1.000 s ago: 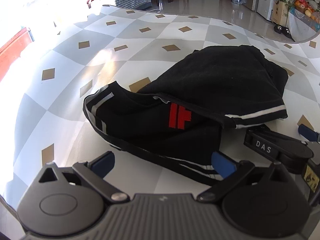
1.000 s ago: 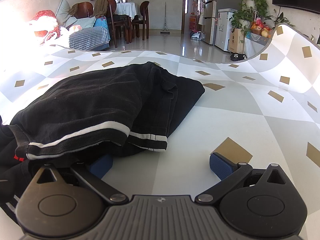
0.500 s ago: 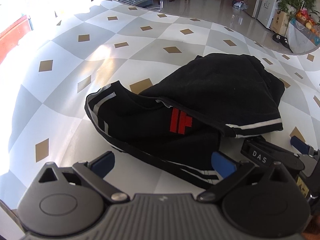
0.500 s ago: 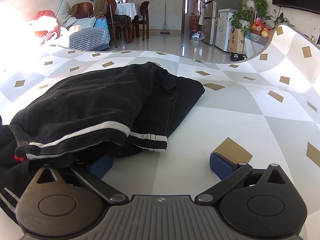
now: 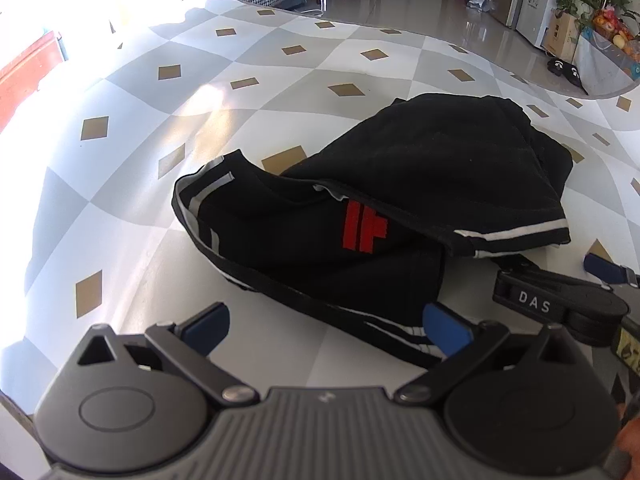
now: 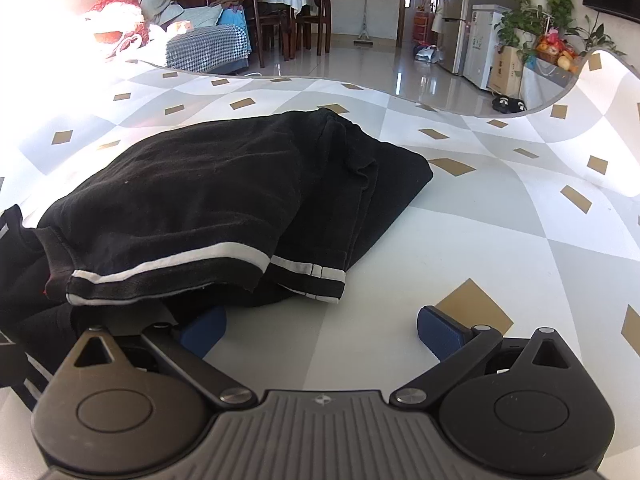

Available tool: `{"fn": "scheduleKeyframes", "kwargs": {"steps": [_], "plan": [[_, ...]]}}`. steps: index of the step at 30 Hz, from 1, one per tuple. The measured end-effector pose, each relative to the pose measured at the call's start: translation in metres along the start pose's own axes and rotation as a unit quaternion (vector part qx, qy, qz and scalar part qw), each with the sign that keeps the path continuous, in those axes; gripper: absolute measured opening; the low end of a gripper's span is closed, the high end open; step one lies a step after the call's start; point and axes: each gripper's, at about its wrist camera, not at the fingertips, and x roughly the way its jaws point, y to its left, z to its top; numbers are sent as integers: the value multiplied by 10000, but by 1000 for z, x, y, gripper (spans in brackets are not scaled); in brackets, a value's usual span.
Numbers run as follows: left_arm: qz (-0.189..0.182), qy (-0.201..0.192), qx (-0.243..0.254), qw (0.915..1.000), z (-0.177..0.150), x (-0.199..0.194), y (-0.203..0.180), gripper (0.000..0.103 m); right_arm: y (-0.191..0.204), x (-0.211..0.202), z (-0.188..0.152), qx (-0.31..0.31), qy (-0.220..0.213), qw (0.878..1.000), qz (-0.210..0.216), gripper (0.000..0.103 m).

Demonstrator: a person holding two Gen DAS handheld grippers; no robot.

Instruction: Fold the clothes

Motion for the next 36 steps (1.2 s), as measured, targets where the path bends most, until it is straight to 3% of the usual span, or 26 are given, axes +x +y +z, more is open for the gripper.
{"fn": "scheduleKeyframes", "kwargs": {"steps": [3,6,10,19,22,28,31,36], "plan": [[56,-13,110,9999,-3,-4,1,103,3,-5,2,-155,75,9985,-515,101],[65,-57,196,9998,-8,-9,3,103,12,-9,5,-742,166,9859,-1489,100],[148,-79,272,9995,-17,-15,7,103,12,-22,3,-1342,75,9727,-1893,99],[155,116,-24,9998,-21,-22,31,103,-16,-59,21,-1160,-149,9817,-1505,97],[93,133,-95,9998,-15,-25,37,103,-21,-78,32,-1003,-431,9858,-1279,96],[60,177,32,9998,7,-30,44,103,-18,-102,44,-771,-568,9953,-111,96],[112,152,218,9996,21,-32,47,103,-7,-103,43,-1094,-375,9924,416,95],[15,141,366,9992,43,-30,49,103,11,-101,36,-2045,-256,9744,898,93]]}}
